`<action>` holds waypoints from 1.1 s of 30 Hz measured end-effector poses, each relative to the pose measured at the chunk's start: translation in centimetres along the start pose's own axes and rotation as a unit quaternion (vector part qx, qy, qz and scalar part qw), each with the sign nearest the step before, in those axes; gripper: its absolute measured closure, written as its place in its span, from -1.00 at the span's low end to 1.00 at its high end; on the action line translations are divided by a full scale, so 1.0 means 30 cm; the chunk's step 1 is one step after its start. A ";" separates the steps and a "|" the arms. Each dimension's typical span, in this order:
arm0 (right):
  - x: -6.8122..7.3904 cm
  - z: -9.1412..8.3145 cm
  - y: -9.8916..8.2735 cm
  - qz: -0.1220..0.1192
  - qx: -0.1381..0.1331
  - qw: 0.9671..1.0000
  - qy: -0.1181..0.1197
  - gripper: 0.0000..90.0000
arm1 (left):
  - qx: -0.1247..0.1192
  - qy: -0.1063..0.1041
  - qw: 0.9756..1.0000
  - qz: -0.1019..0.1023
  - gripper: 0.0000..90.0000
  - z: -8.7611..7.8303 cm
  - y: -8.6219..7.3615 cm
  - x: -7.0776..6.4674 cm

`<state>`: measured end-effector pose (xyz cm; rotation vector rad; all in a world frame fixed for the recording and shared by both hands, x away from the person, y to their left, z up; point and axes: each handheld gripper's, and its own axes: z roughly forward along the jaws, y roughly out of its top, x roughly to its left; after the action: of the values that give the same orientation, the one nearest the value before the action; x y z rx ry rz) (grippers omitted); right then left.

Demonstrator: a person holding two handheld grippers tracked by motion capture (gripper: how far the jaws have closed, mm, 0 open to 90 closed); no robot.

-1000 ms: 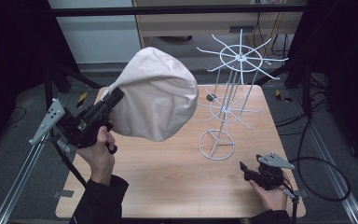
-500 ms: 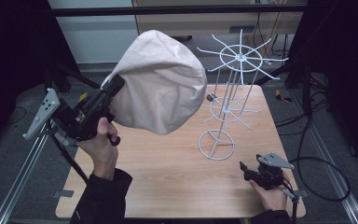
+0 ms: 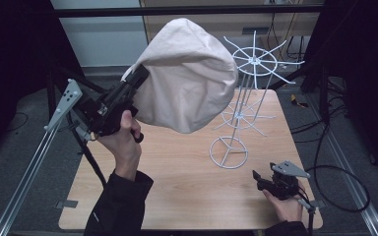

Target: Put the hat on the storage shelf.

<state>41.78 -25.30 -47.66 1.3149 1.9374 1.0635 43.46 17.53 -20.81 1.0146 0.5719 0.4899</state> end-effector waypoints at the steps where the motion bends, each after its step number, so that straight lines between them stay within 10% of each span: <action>1: 0.000 0.001 0.000 0.000 0.000 1.000 0.000 -0.36 | 0.001 0.001 1.000 -0.001 0.97 0.007 -0.002 -0.002; 12: -0.003 0.000 -0.001 -0.002 0.003 1.000 0.002 -0.36 | 0.035 0.014 0.999 -0.012 0.97 0.069 -0.087 0.019; 33: -0.003 0.002 -0.003 -0.002 0.007 1.000 0.003 -0.36 | 0.106 0.035 0.994 -0.005 0.96 -0.001 -0.219 0.104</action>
<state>41.82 -25.38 -47.77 1.3154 1.9545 1.0562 46.55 16.56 -27.31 1.1998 0.7024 0.4648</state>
